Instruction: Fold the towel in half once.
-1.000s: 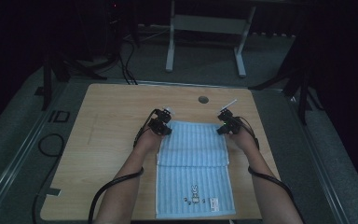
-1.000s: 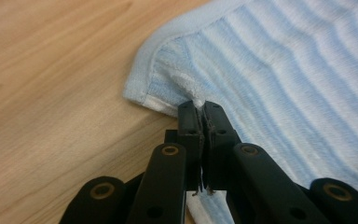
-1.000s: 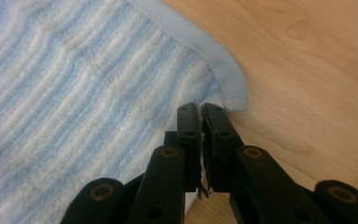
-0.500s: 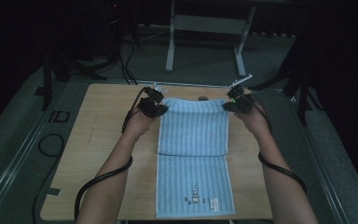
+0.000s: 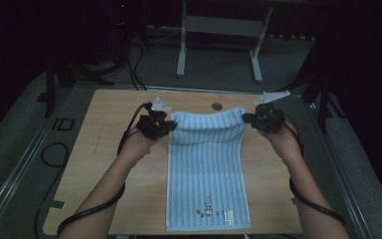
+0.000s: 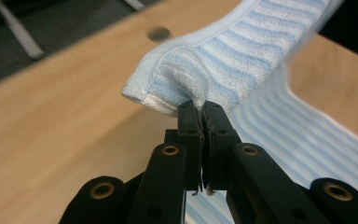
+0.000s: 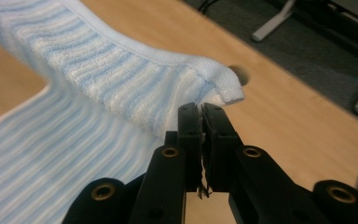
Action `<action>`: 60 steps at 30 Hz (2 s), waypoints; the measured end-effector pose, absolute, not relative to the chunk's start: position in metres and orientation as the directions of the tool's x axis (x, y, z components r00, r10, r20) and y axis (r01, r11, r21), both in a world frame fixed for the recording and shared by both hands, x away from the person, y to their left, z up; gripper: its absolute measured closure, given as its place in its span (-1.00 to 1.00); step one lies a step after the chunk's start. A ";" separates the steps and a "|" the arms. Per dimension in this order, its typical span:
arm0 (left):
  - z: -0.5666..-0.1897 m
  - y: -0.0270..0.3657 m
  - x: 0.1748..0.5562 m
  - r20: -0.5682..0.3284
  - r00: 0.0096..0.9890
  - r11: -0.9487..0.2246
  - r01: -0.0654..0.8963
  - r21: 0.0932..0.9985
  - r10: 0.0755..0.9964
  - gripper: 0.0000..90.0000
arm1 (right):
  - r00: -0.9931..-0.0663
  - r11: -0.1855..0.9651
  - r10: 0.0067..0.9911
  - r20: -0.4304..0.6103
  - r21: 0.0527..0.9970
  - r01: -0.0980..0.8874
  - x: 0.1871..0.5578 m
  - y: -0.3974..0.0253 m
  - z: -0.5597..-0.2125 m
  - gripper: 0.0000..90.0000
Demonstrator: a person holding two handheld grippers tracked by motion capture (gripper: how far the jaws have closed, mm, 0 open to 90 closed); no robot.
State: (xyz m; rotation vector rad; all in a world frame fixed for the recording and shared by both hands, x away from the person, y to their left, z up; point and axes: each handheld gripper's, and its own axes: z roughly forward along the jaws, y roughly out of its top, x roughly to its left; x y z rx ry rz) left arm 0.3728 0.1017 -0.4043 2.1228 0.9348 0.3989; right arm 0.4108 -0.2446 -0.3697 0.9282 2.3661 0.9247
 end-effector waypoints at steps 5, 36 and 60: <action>-0.442 0.106 0.348 -0.091 0.702 -0.435 0.531 0.727 0.706 0.93 | -0.725 0.554 0.682 -0.093 0.713 0.430 0.378 -0.254 -0.403 0.92; -0.492 0.108 0.275 -0.152 0.718 -0.418 0.548 0.724 0.679 0.91 | -0.766 0.532 0.640 0.065 0.682 0.502 0.303 -0.272 -0.489 0.91; -0.533 0.094 0.253 -0.239 0.791 -0.604 0.592 0.534 0.564 0.09 | -0.774 0.581 0.615 0.149 0.578 0.573 0.272 -0.276 -0.530 0.49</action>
